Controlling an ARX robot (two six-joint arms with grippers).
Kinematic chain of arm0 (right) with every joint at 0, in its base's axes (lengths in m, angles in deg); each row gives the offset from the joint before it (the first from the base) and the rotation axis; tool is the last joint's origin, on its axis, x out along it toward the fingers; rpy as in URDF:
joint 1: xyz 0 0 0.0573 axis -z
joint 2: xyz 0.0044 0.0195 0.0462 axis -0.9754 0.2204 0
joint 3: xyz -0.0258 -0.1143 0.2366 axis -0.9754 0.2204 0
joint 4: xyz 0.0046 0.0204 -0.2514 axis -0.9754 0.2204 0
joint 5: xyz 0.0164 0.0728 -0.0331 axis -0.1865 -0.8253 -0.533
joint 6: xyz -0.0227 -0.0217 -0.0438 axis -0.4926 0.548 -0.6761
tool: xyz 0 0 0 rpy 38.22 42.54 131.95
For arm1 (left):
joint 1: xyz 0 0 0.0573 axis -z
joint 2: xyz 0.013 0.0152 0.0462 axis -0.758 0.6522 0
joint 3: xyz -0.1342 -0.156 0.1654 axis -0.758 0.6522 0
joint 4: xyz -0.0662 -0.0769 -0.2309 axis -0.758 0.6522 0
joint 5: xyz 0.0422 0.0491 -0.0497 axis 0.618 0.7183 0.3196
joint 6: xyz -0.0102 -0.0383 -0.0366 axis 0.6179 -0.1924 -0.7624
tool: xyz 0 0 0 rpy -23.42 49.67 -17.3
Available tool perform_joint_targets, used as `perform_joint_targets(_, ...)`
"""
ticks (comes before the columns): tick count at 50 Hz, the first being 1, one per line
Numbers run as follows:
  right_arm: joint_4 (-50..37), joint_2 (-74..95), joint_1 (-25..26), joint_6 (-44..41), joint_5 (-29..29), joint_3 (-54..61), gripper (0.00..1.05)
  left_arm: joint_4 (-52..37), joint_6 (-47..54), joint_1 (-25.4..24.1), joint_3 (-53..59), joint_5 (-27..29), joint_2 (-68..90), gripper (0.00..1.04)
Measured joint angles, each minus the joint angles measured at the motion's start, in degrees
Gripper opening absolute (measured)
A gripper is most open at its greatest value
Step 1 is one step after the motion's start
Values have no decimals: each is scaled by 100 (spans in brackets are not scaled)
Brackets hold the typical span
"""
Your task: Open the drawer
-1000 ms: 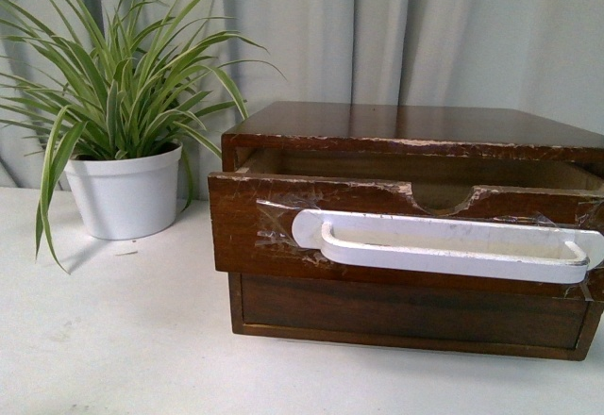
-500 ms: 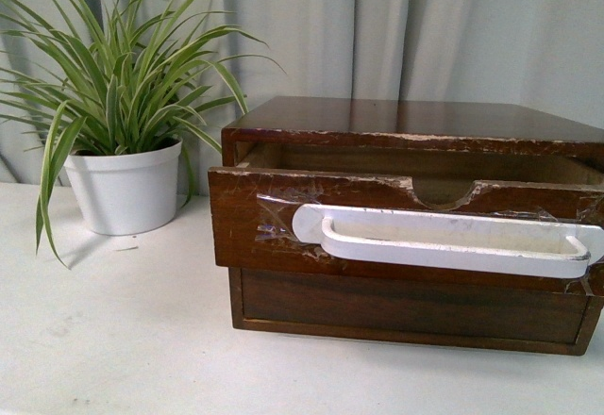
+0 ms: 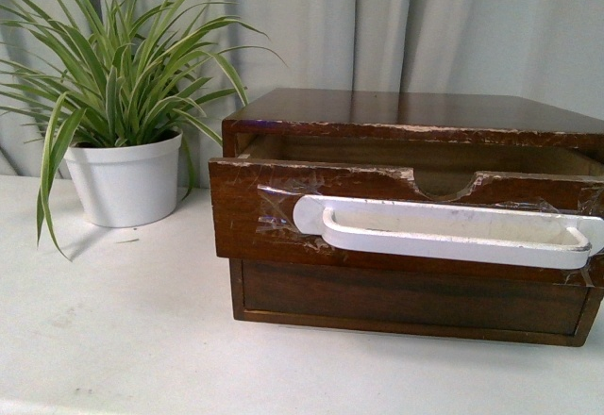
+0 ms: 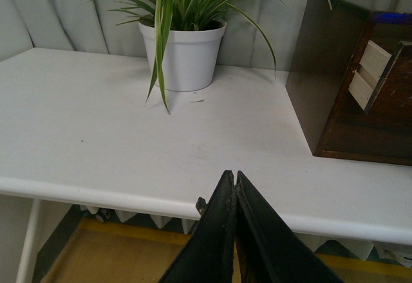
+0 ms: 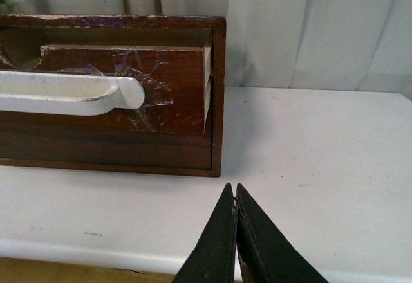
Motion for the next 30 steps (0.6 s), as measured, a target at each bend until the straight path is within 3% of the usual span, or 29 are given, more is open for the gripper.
perform_joint_targets(30,0,-2,0,0,2,0,1,-39,2,0,227,0,-254,4)
